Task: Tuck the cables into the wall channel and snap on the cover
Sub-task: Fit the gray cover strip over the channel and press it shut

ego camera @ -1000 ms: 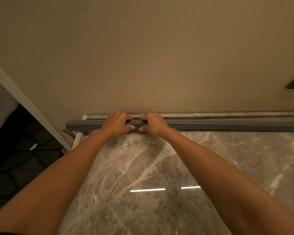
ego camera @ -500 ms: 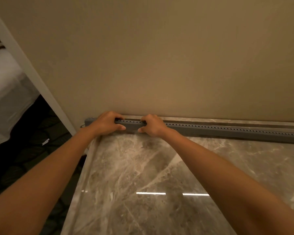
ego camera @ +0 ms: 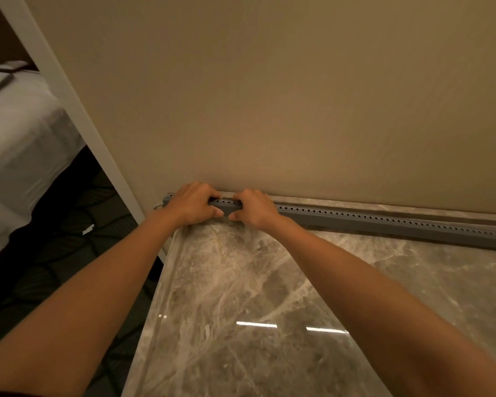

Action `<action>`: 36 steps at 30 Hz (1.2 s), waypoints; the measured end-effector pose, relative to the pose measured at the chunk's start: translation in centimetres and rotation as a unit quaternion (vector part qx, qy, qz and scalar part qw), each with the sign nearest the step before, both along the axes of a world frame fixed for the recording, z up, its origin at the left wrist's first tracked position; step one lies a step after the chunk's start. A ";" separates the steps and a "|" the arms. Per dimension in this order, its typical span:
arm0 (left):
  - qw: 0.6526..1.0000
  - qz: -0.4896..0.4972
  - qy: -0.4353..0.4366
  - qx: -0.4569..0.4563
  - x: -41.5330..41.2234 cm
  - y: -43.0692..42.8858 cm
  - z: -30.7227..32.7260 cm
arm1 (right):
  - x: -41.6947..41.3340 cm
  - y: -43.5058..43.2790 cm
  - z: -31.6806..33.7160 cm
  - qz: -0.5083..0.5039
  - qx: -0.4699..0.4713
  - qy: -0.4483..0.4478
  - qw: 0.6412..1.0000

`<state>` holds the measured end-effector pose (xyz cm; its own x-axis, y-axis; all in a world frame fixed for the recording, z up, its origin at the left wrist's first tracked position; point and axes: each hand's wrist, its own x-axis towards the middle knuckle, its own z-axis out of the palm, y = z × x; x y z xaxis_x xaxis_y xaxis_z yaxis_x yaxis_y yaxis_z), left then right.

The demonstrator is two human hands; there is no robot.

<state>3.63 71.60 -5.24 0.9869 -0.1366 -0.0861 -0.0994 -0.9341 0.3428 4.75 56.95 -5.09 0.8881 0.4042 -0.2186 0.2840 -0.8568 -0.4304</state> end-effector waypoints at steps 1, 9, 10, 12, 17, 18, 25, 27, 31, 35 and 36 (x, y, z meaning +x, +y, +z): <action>1.000 0.001 -0.003 -0.012 -0.1 0.1 -0.1 | 0.0 0.0 0.1 0.000 -0.002 -0.002 1.000; 0.989 0.098 -0.045 -0.097 -0.6 4.1 0.5 | 0.1 1.3 0.1 -0.007 0.025 0.016 1.000; 0.984 0.126 -0.031 -0.122 -0.7 5.1 0.5 | 0.1 1.6 0.1 -0.006 0.030 0.016 0.999; 0.969 0.175 0.018 -0.177 -0.9 6.5 0.5 | 0.2 2.5 0.0 -0.002 0.041 0.016 0.999; 0.925 0.214 0.063 -0.308 -1.3 7.5 -0.6 | 0.4 3.9 -0.1 0.009 0.052 0.026 0.998; 0.919 0.214 0.064 -0.324 -1.3 7.5 -0.8 | 0.5 4.0 -0.1 0.008 0.055 0.028 0.998; 0.902 0.216 0.050 -0.369 -1.4 7.3 -1.3 | 1.0 4.2 0.0 -0.007 0.054 0.057 0.997; 0.897 0.225 0.045 -0.377 -1.2 7.3 -1.4 | 1.1 4.1 0.1 -0.006 0.055 0.063 0.997; 0.887 0.238 0.044 -0.393 -1.0 7.2 -1.5 | 1.5 3.9 -0.1 -0.008 0.044 0.071 0.996; 0.867 0.261 0.030 -0.424 -1.0 6.8 -1.9 | 1.8 3.8 -0.2 -0.015 0.042 0.079 0.996; 0.865 0.260 0.032 -0.428 -0.9 6.8 -2.0 | 2.0 3.7 -0.2 -0.016 0.048 0.081 0.995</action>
